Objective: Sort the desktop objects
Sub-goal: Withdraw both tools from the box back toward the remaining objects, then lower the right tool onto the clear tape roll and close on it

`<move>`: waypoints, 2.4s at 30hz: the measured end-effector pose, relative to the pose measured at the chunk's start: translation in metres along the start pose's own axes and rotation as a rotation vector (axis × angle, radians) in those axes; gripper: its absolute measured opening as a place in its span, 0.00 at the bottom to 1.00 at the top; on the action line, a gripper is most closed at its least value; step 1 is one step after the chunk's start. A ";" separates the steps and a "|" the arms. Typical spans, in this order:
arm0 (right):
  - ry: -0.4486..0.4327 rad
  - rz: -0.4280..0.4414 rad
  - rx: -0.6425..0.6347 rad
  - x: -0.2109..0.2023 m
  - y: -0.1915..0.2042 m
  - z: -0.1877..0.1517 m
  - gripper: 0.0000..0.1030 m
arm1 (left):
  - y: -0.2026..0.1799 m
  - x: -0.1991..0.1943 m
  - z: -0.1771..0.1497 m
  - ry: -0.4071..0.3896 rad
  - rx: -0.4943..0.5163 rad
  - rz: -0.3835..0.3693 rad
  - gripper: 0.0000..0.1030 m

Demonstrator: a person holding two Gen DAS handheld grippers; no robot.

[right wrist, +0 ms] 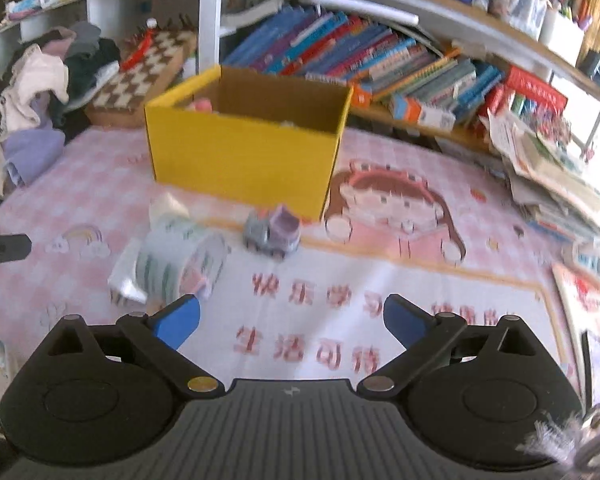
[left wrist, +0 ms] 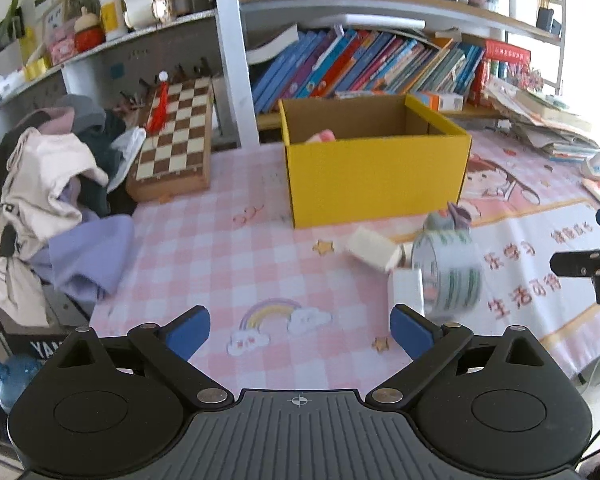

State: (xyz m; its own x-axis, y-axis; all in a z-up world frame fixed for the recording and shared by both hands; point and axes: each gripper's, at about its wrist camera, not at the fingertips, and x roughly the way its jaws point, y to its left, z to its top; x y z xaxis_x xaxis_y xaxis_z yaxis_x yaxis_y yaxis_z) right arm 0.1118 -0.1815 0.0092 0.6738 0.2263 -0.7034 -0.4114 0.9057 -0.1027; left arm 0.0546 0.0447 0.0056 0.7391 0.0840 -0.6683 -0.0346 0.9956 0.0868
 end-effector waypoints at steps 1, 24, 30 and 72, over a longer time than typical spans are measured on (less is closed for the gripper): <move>0.009 -0.002 0.001 0.001 0.002 -0.004 0.97 | 0.000 0.000 -0.002 0.003 0.001 0.002 0.96; 0.109 0.070 -0.001 0.005 0.032 -0.040 1.00 | -0.041 -0.001 -0.028 0.050 0.124 -0.133 0.96; 0.095 0.034 -0.082 0.001 0.045 -0.041 1.00 | -0.039 -0.002 -0.026 0.052 0.102 -0.160 0.96; 0.099 0.102 0.023 0.015 0.013 -0.018 0.98 | -0.046 0.020 -0.009 0.049 0.072 -0.217 0.95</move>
State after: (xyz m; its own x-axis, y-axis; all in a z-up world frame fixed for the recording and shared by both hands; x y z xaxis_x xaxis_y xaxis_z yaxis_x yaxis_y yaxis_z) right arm 0.1056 -0.1724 -0.0157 0.5645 0.2822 -0.7757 -0.4600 0.8879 -0.0117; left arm 0.0645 0.0010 -0.0185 0.6901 -0.1284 -0.7122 0.1712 0.9852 -0.0117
